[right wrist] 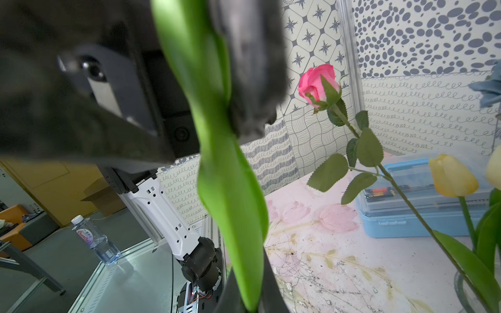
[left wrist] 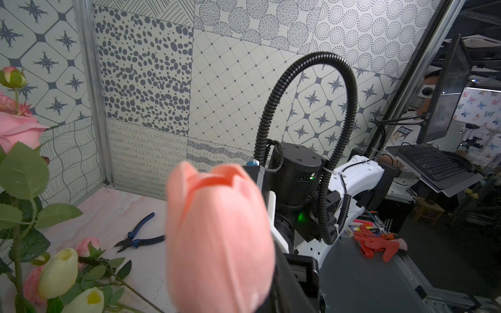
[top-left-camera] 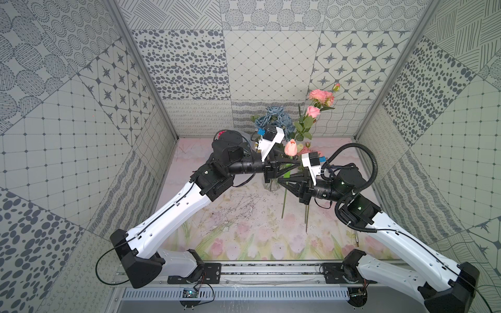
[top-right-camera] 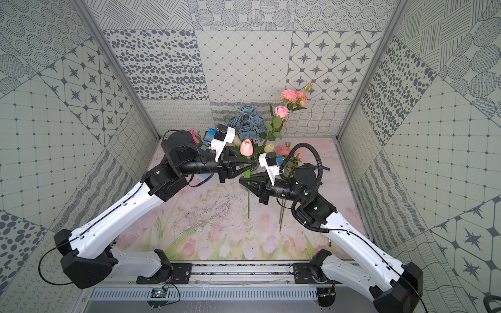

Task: Pick out pink flowers from the vase
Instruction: Pick up the flower from the vase.

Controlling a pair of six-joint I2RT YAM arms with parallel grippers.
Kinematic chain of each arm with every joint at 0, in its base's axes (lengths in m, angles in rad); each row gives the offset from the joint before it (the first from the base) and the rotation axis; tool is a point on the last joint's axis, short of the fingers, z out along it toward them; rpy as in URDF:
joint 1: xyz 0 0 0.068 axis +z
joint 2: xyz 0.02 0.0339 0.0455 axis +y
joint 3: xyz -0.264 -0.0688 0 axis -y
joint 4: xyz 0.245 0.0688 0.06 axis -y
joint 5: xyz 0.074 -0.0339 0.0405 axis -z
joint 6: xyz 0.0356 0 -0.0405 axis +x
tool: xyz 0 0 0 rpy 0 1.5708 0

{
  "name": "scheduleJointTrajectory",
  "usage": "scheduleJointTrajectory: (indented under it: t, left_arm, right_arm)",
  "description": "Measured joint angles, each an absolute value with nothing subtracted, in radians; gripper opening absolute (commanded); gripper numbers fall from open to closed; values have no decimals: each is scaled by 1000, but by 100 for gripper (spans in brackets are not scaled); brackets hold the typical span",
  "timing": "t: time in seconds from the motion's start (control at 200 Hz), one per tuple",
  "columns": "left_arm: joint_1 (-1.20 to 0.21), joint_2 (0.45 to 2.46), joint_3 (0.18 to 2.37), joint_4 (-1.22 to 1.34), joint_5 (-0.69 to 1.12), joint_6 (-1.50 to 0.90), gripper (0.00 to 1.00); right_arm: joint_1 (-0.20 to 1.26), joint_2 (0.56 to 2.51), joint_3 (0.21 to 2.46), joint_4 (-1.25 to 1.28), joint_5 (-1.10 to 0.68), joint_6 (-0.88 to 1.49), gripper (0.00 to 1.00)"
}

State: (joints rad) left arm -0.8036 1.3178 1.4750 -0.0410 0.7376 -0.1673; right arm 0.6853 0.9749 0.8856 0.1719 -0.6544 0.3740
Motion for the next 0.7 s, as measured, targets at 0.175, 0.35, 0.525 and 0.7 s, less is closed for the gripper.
scheduleJointTrajectory:
  t: [0.175,0.35,0.525,0.7]
  left_arm:
    - [-804,1311,1455,-29,709,-160,77]
    - [-804,1293,1424,-18,675,-157,99]
    - [-804,1229,1327,-9,592,-148,99]
    - [-804,1145,1177,-3,461,-138,99]
  right_arm:
    - [687,974,886,159,-646,374,0]
    - [687,955,883,118,-613,361,0]
    - [687,913,883,3,-509,316,0]
    - [687,863,869,-139,-339,277,0]
